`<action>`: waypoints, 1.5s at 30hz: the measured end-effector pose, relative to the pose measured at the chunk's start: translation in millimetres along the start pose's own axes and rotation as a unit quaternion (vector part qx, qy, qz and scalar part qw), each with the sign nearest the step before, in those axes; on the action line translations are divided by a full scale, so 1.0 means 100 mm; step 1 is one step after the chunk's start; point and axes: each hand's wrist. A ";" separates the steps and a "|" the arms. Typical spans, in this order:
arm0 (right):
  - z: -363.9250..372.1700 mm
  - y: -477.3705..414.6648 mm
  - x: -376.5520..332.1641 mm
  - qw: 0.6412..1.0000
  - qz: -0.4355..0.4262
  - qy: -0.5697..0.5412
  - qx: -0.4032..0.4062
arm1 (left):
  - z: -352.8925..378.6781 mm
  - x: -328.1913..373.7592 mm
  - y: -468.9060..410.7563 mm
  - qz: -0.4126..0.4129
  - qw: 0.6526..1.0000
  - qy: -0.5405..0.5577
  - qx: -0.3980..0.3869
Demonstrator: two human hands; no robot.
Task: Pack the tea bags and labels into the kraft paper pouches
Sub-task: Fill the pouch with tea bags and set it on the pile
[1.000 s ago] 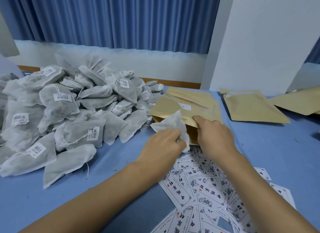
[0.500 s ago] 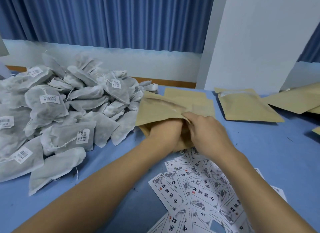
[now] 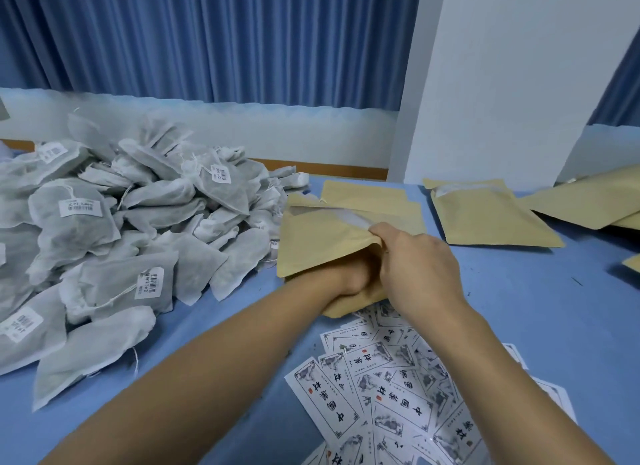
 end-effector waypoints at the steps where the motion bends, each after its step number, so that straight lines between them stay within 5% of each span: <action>1: 0.01 0.00 0.01 1.000 0.000 0.002 -0.001 | -0.05 0.06 0.15 0.017 0.999 -0.024 0.031; 5: 0.05 0.01 0.00 1.000 0.003 0.027 0.004 | -0.12 0.03 0.69 0.062 0.986 -0.117 0.105; 8: 0.09 0.04 -0.02 0.997 0.024 0.078 0.010 | -0.15 -0.20 1.04 0.185 0.900 -0.148 0.367; 9: 0.11 0.05 -0.03 0.995 0.035 0.095 0.010 | -0.18 -0.30 1.12 0.184 0.869 -0.127 0.441; 11: 0.12 0.07 -0.04 0.992 0.058 0.115 0.000 | -0.28 -0.50 1.15 0.086 0.864 -0.099 0.487; 14: 0.14 0.09 -0.05 0.989 0.069 0.133 -0.011 | -0.34 -0.75 1.10 -0.174 0.926 -0.107 0.318; 17: 0.14 0.09 -0.06 0.987 0.070 0.144 -0.014 | -0.25 -0.92 1.09 -0.252 0.944 -0.129 0.169; 28: 0.17 0.11 -0.07 0.988 0.038 0.143 -0.035 | -0.35 -1.00 1.15 -0.228 0.933 -0.075 0.267; 31: 0.24 0.10 -0.05 0.988 0.022 0.148 -0.040 | -0.33 -0.91 1.15 -0.144 0.913 -0.052 0.379; 35: 0.33 0.08 0.00 0.992 0.031 0.124 -0.011 | -0.29 -0.74 1.16 0.082 0.828 0.005 0.555; 45: 0.35 0.04 0.06 0.996 0.043 0.081 -0.010 | -0.30 -0.36 1.28 0.262 0.762 -0.099 0.584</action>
Point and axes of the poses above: each hand's wrist, its own y-axis away from the middle knuckle, its own z-axis out of the palm, x = y × z
